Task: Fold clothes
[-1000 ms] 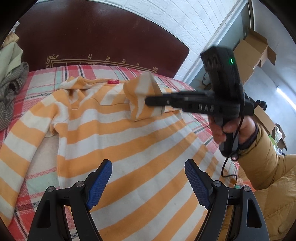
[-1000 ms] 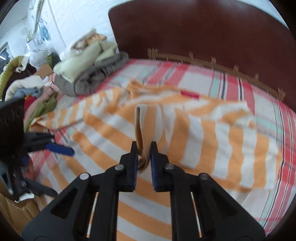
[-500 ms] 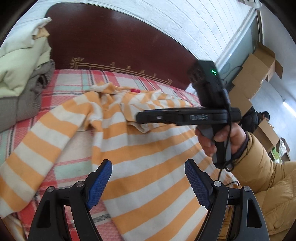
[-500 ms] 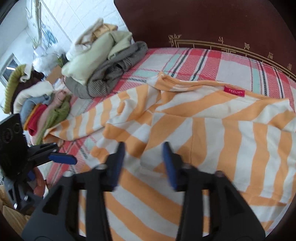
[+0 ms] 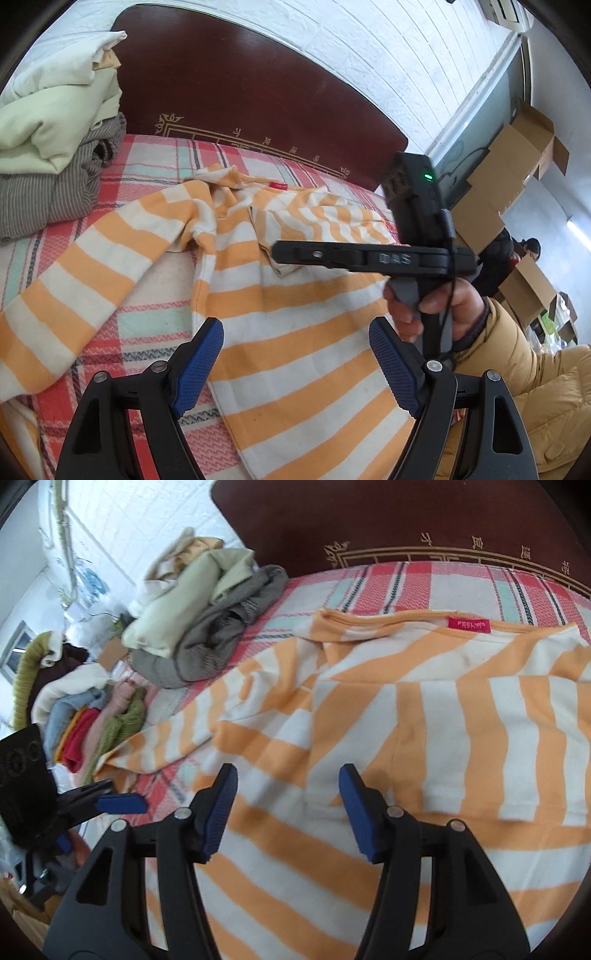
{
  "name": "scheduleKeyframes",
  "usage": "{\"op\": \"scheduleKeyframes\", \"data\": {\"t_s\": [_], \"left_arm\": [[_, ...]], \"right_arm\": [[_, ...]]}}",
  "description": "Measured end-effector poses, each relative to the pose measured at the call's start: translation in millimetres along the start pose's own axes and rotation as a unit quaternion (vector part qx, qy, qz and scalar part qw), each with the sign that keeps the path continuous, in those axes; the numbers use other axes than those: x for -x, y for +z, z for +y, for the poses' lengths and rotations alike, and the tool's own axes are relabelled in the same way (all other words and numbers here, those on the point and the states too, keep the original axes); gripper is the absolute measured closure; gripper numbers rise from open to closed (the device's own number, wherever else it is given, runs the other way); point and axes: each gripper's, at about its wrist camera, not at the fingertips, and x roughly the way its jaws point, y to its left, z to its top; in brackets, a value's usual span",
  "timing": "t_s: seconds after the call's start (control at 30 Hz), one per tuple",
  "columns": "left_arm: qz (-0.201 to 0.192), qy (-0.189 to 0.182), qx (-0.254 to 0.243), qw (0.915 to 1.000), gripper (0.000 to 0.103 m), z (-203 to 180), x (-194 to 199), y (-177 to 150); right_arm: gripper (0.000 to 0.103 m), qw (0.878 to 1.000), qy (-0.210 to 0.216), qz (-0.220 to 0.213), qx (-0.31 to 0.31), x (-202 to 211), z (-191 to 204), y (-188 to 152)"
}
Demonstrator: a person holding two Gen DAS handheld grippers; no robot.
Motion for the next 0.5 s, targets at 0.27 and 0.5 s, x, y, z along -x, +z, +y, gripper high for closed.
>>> {"op": "scheduleKeyframes", "data": {"t_s": [0.27, 0.5], "left_arm": [[-0.036, 0.074, 0.022, 0.9964, 0.02, 16.6, 51.8, -12.4], [-0.054, 0.139, 0.039, 0.988, 0.02, 30.6, 84.0, -18.8]], "right_arm": [[0.042, 0.997, 0.067, -0.003, -0.027, 15.5, 8.0, -46.8], [0.042, 0.996, 0.082, 0.004, -0.039, 16.2, 18.7, -64.3]]}}
